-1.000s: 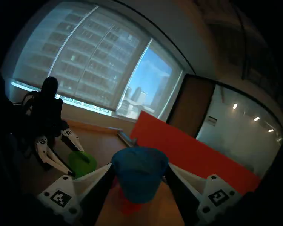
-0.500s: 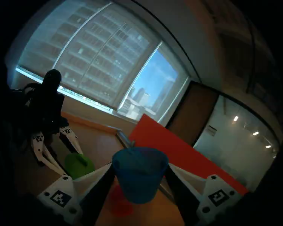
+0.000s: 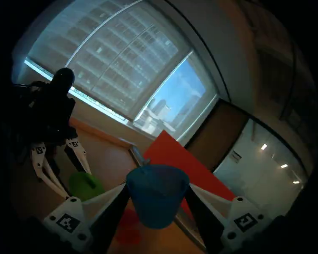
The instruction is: Pour water
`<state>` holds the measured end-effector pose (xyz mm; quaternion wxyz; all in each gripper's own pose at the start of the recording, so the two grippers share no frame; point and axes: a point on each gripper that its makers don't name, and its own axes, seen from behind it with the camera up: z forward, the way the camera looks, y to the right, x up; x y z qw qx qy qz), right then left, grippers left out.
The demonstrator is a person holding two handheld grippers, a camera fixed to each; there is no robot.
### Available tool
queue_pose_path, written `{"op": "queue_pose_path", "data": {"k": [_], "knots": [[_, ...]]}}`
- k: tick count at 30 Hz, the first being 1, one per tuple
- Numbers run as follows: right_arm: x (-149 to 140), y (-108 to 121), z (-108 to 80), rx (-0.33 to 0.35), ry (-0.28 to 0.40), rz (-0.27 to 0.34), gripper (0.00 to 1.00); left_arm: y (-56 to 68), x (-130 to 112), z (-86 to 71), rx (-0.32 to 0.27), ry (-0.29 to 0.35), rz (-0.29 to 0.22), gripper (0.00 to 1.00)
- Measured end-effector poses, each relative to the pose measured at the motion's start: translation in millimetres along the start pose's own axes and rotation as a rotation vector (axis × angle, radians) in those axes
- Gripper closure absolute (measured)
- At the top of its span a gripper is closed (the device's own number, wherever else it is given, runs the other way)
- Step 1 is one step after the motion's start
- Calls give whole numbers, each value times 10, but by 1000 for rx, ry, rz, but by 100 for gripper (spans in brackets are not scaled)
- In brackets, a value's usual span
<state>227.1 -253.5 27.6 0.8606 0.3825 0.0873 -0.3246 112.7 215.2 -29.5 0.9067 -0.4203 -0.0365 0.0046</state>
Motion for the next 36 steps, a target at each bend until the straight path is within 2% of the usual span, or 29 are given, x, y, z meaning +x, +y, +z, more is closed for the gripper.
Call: {"op": "queue_pose_path", "data": {"k": [24,36], "knots": [[108,-37,130,-11,-20,-173,11,28,-21,26,-11,4,-4,15],[149,-54,175,-11,-21,-229,11,44,3,46,-19,3,-3,15]]}}
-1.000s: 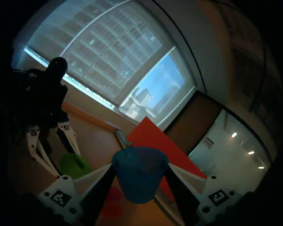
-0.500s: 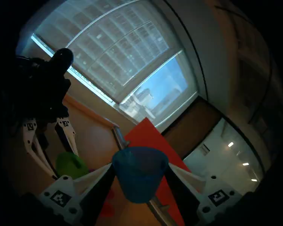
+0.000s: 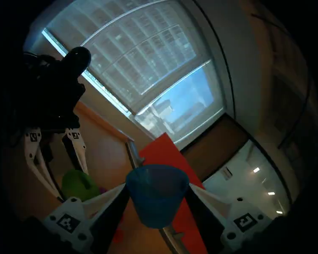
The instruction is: Pour water
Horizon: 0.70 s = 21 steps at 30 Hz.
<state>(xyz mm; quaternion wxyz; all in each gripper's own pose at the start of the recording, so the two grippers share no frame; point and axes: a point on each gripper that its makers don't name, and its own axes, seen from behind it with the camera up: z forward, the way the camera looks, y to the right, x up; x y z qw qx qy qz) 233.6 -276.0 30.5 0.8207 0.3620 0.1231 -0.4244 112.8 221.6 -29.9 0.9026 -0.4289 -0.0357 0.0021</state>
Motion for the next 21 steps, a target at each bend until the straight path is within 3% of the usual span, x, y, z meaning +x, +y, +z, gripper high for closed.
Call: {"op": "queue_pose_path", "data": {"k": [21], "knots": [[36,9,30,-12,-3,-125,11,11,20,27,-7,0,2,15]]}}
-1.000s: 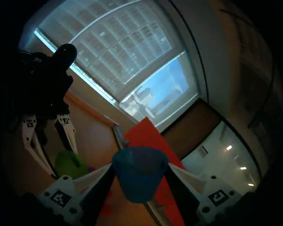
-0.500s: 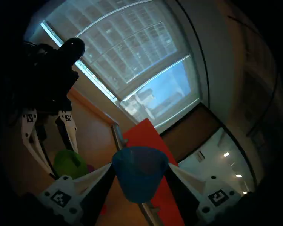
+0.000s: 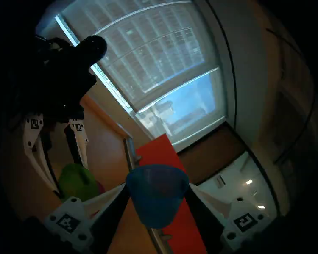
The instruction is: Pour water
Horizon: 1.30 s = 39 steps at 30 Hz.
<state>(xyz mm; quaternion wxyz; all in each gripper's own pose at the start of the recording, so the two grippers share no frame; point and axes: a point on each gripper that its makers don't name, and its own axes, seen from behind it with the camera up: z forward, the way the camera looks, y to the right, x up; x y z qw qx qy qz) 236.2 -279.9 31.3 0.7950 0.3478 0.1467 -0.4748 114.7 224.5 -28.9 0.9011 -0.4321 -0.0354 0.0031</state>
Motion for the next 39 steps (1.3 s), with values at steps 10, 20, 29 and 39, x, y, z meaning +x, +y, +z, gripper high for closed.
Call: {"op": "queue_pose_path", "data": {"k": [10,20,29,39], "knots": [[-5,-4,1,-8,-3,-46,11,31,12,13,-3,0,3,15],[19,36,-14,-27,-1,-70,11,41,8,5,-3,0,8,15],[37,92,-44,-44,0,-98,11,49,10,16,-7,0,7,15],[66,124,-67,-57,3,-134,11,70,15,13,-7,-1,12,15]]}}
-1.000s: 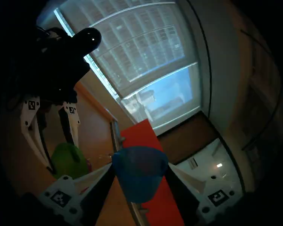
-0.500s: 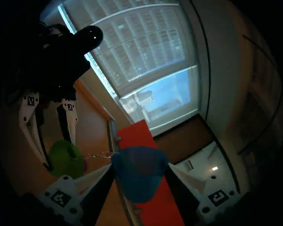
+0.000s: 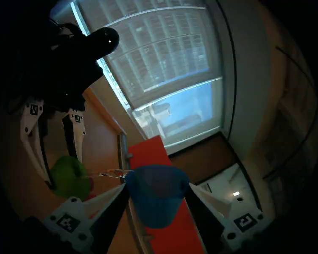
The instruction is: Pour water
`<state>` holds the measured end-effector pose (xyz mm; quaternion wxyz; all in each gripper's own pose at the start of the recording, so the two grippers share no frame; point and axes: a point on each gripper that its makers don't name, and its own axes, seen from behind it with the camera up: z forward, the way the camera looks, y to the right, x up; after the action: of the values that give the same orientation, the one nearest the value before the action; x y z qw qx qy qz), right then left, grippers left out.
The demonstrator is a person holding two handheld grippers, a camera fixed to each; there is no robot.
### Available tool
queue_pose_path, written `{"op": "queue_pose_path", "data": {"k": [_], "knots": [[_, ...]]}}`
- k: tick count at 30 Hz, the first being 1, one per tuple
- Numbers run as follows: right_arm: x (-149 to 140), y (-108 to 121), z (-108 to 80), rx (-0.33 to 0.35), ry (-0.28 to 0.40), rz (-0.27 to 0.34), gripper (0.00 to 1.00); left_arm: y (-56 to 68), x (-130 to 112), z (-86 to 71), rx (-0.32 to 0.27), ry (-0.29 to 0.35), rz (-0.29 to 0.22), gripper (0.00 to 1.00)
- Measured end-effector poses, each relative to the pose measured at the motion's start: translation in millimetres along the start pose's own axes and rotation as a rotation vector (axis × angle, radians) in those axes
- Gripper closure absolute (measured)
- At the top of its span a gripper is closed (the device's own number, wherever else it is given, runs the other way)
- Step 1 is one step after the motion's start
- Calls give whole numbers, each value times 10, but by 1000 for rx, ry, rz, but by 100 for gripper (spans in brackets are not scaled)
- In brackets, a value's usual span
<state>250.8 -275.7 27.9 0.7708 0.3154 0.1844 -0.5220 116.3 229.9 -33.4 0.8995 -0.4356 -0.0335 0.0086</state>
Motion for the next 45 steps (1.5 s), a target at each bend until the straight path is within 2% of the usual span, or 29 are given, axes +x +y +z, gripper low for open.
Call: {"op": "queue_pose_path", "data": {"k": [45], "knots": [[114,84,-3,-35,12,-158,11,35,-21,-1,-8,-2,-2,16]]}}
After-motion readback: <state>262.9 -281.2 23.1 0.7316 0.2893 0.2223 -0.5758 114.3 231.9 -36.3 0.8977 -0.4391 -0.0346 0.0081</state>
